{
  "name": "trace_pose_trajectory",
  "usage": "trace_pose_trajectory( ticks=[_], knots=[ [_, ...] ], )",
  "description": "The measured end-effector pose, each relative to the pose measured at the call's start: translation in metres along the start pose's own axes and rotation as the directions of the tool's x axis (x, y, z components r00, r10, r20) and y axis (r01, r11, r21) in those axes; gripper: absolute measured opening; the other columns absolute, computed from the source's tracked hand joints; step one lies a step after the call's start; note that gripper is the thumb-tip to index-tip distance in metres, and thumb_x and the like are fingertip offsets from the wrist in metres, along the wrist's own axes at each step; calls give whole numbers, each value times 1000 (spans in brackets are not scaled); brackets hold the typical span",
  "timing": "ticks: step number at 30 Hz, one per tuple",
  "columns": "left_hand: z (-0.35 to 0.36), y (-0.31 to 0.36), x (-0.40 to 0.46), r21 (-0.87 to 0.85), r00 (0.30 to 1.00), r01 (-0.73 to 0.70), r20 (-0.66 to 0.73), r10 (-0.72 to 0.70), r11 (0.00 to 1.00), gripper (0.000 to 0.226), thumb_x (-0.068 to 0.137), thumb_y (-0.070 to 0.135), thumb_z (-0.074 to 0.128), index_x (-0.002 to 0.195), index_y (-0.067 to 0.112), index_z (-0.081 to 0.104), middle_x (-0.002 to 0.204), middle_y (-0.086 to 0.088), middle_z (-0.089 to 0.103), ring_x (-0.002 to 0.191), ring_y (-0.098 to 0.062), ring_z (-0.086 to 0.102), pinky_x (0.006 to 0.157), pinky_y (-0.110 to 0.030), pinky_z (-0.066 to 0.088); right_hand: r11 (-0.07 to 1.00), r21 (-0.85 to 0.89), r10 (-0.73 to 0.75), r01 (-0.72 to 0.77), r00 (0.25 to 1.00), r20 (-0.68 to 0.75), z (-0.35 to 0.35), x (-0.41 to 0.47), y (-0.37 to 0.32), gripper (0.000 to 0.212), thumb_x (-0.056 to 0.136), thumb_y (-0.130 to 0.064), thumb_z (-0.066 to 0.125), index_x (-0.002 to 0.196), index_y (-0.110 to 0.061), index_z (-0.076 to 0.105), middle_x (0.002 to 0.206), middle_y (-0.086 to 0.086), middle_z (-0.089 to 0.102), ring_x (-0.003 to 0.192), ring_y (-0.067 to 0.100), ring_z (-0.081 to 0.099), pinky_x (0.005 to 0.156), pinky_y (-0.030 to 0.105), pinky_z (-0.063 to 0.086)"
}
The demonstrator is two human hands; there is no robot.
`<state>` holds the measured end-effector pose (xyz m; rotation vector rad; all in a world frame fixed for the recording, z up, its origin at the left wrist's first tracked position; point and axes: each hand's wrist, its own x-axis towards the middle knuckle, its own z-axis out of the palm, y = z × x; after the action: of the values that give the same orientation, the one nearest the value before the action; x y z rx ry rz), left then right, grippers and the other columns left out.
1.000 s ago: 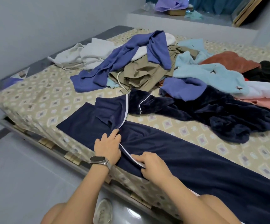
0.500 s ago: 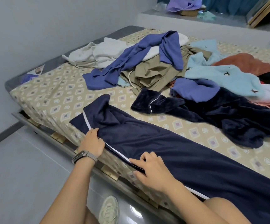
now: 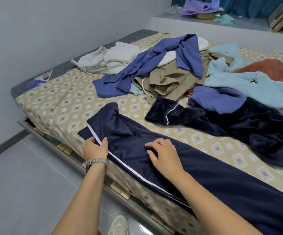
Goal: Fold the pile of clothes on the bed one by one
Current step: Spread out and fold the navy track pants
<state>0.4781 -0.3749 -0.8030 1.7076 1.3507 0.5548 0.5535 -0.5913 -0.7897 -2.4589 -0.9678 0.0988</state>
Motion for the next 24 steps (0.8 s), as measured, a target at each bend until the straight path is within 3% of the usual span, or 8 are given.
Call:
trace_pose_trajectory(
  ticks=[4, 6, 7, 9, 15, 18, 22, 24],
  knots=[
    [-1, 1, 10, -65, 995, 94, 45, -91, 993, 61, 84, 40, 71, 133, 9, 52, 117, -2, 66, 116, -24, 58, 99, -35, 42, 999, -46, -13, 16, 997, 72, -1, 59, -1, 36, 97, -34, 54, 132, -26, 57, 124, -2, 57, 117, 23, 47, 102, 38, 38],
    [1, 1, 23, -144, 983, 169, 98, -156, 975, 31, 85, 41, 70, 99, 15, 66, 86, 3, 63, 90, -23, 61, 80, -29, 44, 995, -103, 17, -4, 992, 126, 2, 87, -5, 41, 97, -36, 54, 136, -24, 53, 128, 2, 57, 118, 28, 46, 101, 41, 40],
    [2, 1, 29, -207, 977, 200, 115, -180, 958, 26, 84, 42, 71, 75, 21, 60, 71, 5, 54, 72, -20, 54, 67, -26, 40, 991, -132, 29, -10, 990, 140, 4, 98, -7, 41, 97, -37, 53, 136, -24, 53, 129, 3, 57, 119, 29, 45, 99, 41, 41],
    [4, 2, 39, -320, 968, 243, 145, -206, 916, 39, 78, 44, 73, 59, 23, 46, 63, 4, 47, 64, -17, 44, 61, -27, 37, 983, -180, 14, 17, 986, 165, 11, 116, -11, 41, 97, -40, 53, 135, -24, 54, 128, 2, 57, 119, 30, 43, 96, 41, 40],
    [5, 3, 55, -559, 941, 288, 14, -338, 777, 25, 89, 18, 64, 67, 15, 52, 66, 3, 51, 58, -13, 47, 68, -27, 45, 999, -3, -45, 46, 976, 211, 34, 151, -19, 33, 85, -44, 69, 112, -25, 67, 96, -6, 65, 107, 22, 47, 91, 35, 40],
    [0, -1, 60, -516, 939, 280, -27, -342, 810, 19, 88, 18, 67, 74, 12, 55, 67, 4, 51, 60, -11, 50, 64, -25, 46, 997, 79, -33, 17, 976, 214, 44, 166, -19, 23, 85, -40, 71, 98, -21, 72, 92, -3, 69, 100, 23, 57, 86, 33, 45],
    [-5, -11, 72, -410, 965, 244, 15, -261, 879, 17, 80, 17, 75, 68, 18, 63, 68, 4, 62, 73, -18, 59, 81, -30, 52, 948, 287, 112, -137, 988, 102, 38, 182, -19, 17, 91, -31, 64, 93, -14, 65, 88, 0, 62, 87, 19, 57, 72, 25, 35],
    [-5, -13, 73, -311, 979, 198, 7, -206, 930, 11, 80, 21, 75, 83, 12, 69, 80, 1, 67, 77, -16, 60, 83, -29, 50, 952, 245, 151, -185, 977, 153, 37, 188, -19, 20, 93, -33, 60, 96, -14, 62, 91, -2, 60, 93, 20, 58, 73, 24, 34]
  ],
)
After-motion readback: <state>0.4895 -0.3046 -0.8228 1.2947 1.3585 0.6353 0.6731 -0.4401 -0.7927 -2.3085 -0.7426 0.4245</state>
